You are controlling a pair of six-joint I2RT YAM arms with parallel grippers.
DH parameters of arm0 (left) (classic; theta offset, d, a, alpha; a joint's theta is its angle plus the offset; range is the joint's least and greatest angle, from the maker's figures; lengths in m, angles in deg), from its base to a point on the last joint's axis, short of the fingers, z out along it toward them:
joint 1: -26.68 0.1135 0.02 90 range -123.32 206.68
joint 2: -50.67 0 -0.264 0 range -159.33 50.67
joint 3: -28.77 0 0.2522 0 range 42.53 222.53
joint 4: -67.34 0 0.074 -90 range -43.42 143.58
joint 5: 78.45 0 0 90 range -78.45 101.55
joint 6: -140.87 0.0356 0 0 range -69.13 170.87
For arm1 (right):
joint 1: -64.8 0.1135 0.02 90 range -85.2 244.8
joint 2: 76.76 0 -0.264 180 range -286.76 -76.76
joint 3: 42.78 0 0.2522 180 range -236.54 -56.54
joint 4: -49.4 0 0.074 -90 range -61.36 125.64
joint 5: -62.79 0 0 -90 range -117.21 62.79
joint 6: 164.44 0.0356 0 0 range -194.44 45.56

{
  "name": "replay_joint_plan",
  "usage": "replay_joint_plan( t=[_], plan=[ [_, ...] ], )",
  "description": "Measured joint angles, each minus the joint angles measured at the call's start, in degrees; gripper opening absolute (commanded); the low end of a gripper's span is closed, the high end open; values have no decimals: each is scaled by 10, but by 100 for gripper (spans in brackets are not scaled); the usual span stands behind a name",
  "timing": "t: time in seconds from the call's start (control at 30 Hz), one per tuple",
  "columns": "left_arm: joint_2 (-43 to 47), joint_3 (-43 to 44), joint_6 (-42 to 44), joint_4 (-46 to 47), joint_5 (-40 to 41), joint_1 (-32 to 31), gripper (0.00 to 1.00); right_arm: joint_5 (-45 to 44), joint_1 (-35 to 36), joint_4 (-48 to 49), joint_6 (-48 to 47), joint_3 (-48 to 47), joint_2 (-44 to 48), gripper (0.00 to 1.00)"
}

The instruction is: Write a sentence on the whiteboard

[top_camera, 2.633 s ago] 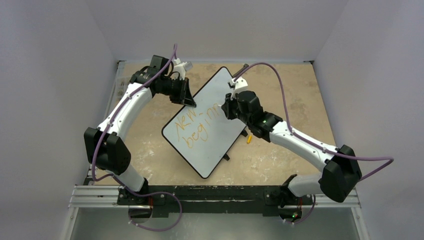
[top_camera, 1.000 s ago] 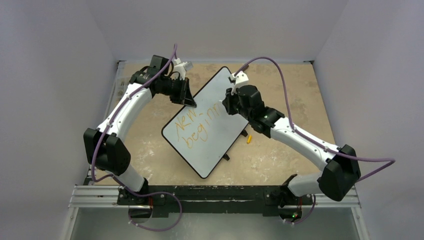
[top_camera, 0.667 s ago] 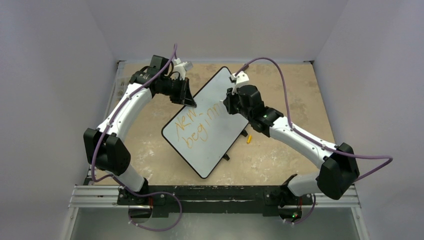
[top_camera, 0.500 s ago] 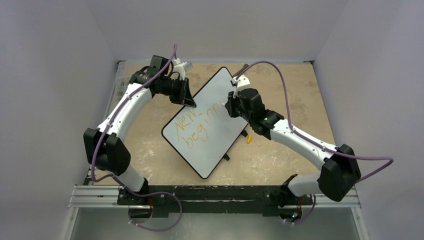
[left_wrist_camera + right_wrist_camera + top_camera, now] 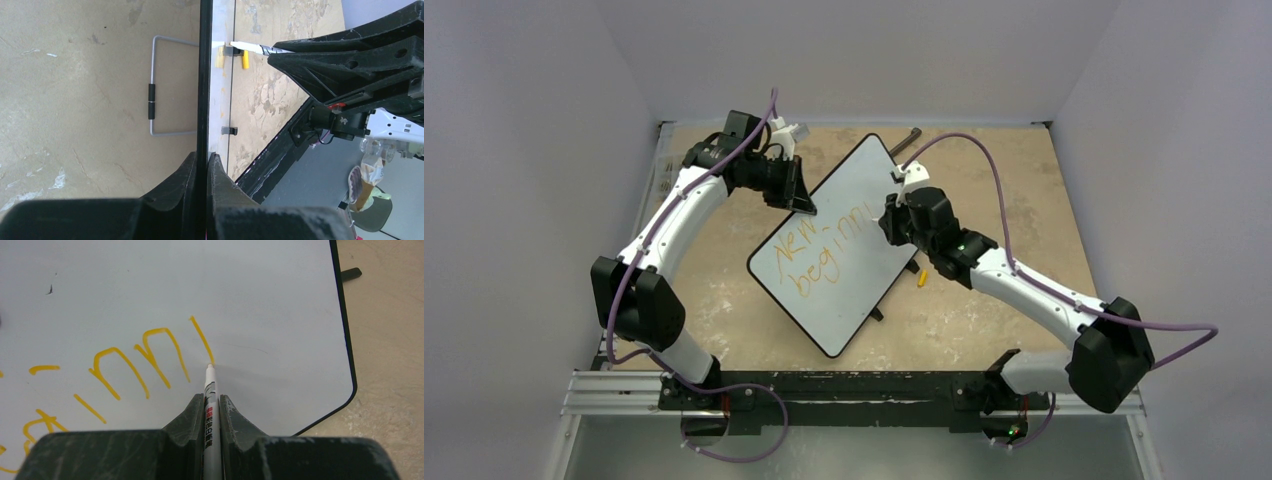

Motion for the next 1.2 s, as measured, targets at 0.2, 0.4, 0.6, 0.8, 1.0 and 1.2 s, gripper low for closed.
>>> replay_joint_plan(
  t=[0.2, 0.4, 0.6, 0.8, 1.0, 1.2],
  plan=[
    [0, 0, 0, 0, 0, 0, 0, 2, 0, -3, -1, -12, 9, 0],
    [0, 0, 0, 0, 0, 0, 0, 4, 0, 2, -3, -71, -10, 0],
    [1, 0, 0, 0, -1, 0, 0, 4, 0, 16, -5, -104, -53, 0],
    [1, -1, -2, -2, 4, 3, 0, 3, -1, 23, -7, -110, -77, 0],
    [1, -1, -2, -2, 5, 3, 0, 3, -2, 27, -7, -107, -76, 0],
    [1, -1, -1, -2, 3, 3, 0, 0, -2, 26, -7, -104, -70, 0]
  ],
)
